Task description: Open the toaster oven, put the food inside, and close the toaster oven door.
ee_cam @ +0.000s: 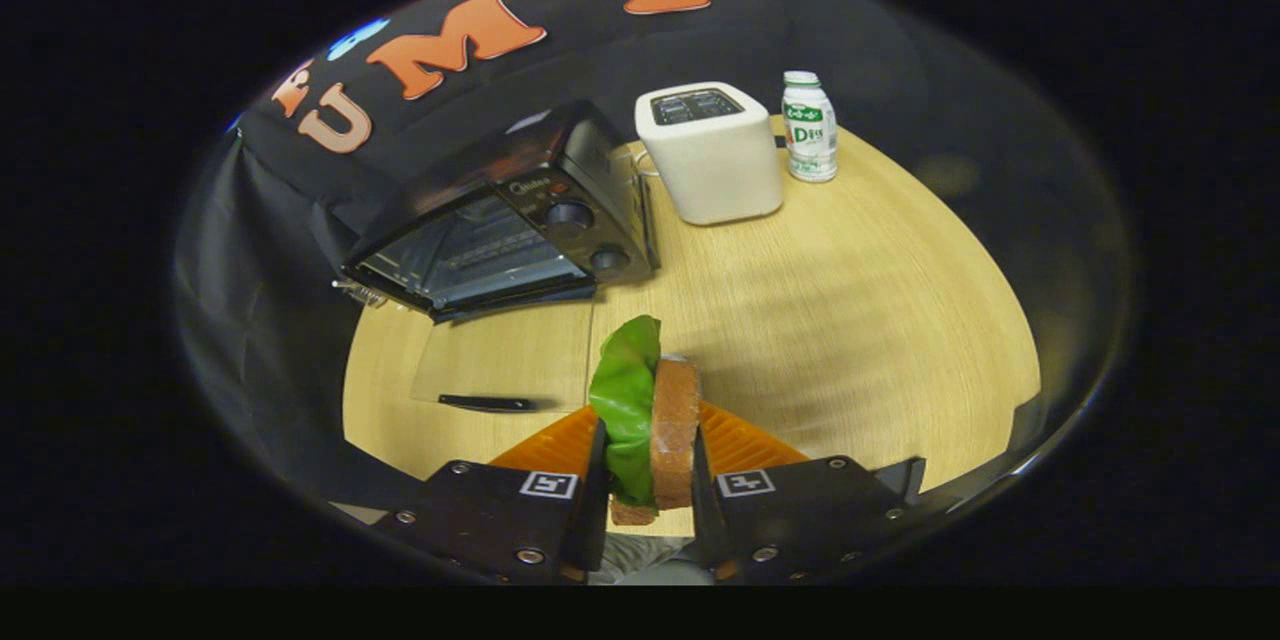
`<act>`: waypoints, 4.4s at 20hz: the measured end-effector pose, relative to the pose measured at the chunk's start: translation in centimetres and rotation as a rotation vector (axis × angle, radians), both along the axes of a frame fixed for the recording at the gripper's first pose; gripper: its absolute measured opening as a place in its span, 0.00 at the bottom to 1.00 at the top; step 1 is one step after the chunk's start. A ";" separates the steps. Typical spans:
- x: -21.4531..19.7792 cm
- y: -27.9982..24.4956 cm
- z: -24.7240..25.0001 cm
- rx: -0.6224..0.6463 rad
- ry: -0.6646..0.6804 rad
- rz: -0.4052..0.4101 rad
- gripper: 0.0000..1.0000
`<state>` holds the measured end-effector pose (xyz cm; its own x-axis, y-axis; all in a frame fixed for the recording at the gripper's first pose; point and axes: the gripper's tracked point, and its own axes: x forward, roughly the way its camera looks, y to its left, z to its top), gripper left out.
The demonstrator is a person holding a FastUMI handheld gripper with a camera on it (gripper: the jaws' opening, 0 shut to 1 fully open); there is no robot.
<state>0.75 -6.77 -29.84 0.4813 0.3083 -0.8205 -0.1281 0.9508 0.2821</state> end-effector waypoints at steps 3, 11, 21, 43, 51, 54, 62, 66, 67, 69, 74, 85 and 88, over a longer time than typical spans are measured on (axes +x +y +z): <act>0.5 0.6 3.4 0.013 -0.079 -0.043 0.36; 0.8 7.3 8.4 0.169 -0.237 -0.066 0.36; 1.4 15.6 1.5 0.449 -0.102 -0.142 0.36; 15.4 22.5 -4.3 0.834 -0.148 -0.566 0.36; 17.8 23.5 -6.0 0.800 -0.175 -0.681 0.38; 17.2 22.7 -6.5 0.717 -0.175 -0.679 0.52; 14.9 22.4 -6.3 0.610 -0.143 -0.670 0.72; 13.9 23.0 -7.1 0.559 -0.115 -0.652 0.98; 13.6 23.3 -7.1 0.565 -0.103 -0.642 0.98; 12.8 23.6 -7.2 0.551 -0.090 -0.621 0.99; 7.7 23.2 -6.2 0.439 -0.096 -0.539 0.98; -4.2 23.7 -3.4 0.223 -0.160 -0.249 0.98; -6.8 23.1 -4.9 0.112 -0.166 -0.183 0.98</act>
